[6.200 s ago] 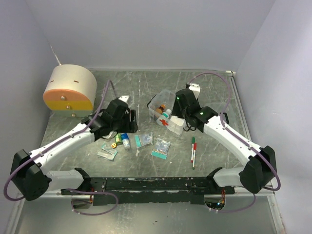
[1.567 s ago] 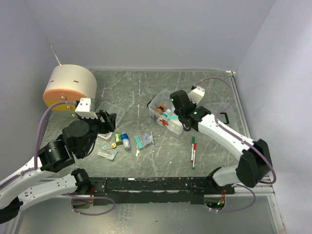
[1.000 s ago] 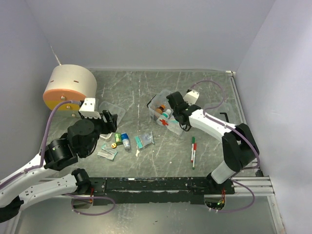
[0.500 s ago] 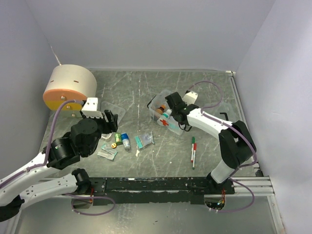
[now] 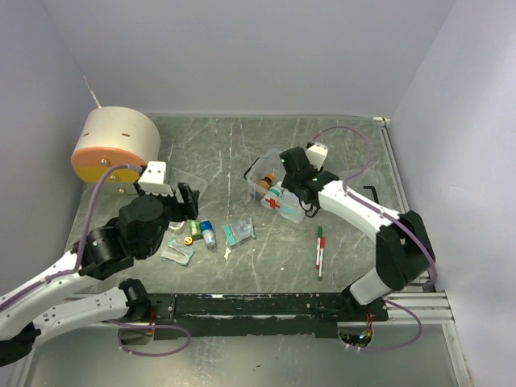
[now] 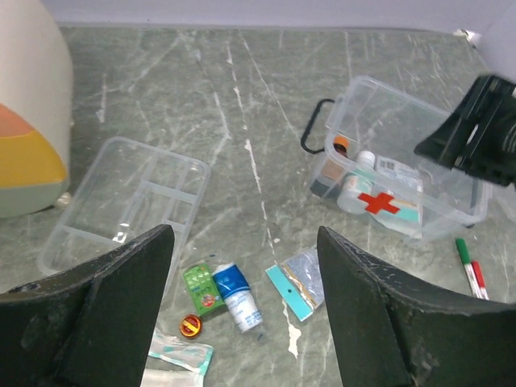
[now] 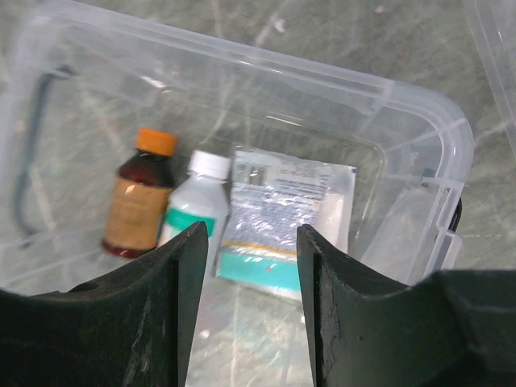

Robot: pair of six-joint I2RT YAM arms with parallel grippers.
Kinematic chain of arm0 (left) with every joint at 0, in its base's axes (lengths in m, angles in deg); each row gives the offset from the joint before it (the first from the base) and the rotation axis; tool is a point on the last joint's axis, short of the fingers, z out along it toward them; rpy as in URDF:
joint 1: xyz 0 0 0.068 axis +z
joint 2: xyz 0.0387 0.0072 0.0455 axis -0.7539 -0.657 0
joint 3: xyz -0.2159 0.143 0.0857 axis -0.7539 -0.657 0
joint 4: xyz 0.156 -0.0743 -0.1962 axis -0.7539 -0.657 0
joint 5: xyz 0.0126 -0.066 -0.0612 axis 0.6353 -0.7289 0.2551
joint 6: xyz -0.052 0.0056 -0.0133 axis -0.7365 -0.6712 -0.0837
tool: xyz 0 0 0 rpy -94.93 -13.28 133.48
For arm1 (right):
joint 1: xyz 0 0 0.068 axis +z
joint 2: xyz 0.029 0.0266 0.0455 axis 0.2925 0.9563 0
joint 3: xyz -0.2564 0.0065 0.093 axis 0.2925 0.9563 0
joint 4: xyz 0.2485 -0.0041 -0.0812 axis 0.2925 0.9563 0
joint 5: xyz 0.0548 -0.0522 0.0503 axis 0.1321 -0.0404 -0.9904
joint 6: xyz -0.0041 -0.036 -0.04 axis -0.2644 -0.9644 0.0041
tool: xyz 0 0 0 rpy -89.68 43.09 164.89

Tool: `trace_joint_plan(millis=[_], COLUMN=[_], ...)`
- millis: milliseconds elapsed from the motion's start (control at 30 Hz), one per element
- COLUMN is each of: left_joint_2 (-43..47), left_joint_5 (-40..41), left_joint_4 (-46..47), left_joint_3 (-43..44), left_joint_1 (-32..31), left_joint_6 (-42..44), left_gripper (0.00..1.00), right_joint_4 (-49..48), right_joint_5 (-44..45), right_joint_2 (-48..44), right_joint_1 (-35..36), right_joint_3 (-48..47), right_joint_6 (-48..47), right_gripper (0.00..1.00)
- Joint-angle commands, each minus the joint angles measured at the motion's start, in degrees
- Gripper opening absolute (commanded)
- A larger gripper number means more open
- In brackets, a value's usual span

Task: Organize the medicine kit

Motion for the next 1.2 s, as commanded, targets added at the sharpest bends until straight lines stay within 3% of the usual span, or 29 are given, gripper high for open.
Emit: trace_joint_plan(millis=[0, 100, 333, 467, 567, 833, 1167], left_joint_2=[-4.2, -9.4, -19.1, -23.7, -27.4, -36.2, -43.4], left_joint_5=[-8.6, -13.8, -21.3, -24.4, -25.6, -34.6, -33.6], left_joint_4=[2.3, 2.3, 7.4, 12.8, 14.8, 22.7, 21.0], left_joint_3=[-0.5, -0.4, -5.8, -8.4, -9.6, -13.1, -12.2], left_joint_1=[-0.2, -0.2, -0.2, 0.0, 1.0, 5.6, 5.7], left_joint_6=[1.7, -1.6, -14.0, -17.0, -19.1, -21.4, -19.8], left_gripper=[0.84, 0.83, 0.63, 0.49, 0.45, 0.38, 0.3], right_joint_4=[-2.7, -4.7, -12.8, -14.9, -16.7, -21.4, -24.1], right_joint_5=[-5.5, -11.2, -25.4, -23.8, -21.1, -19.2, -15.3], right_joint_2=[-7.7, -12.2, -21.3, -23.4, -22.6, -15.6, -3.6], right_joint_1=[-0.3, -0.3, 1.8, 7.3, 12.7, 17.0, 19.7], right_joint_3=[-1.4, 0.9, 10.5, 14.5, 16.6, 22.4, 21.3], right_joint_6=[-4.5, -6.1, -7.7, -5.0, -3.0, 4.6, 5.8], right_gripper=[0.48, 0.49, 0.45, 0.4, 0.37, 0.32, 0.27])
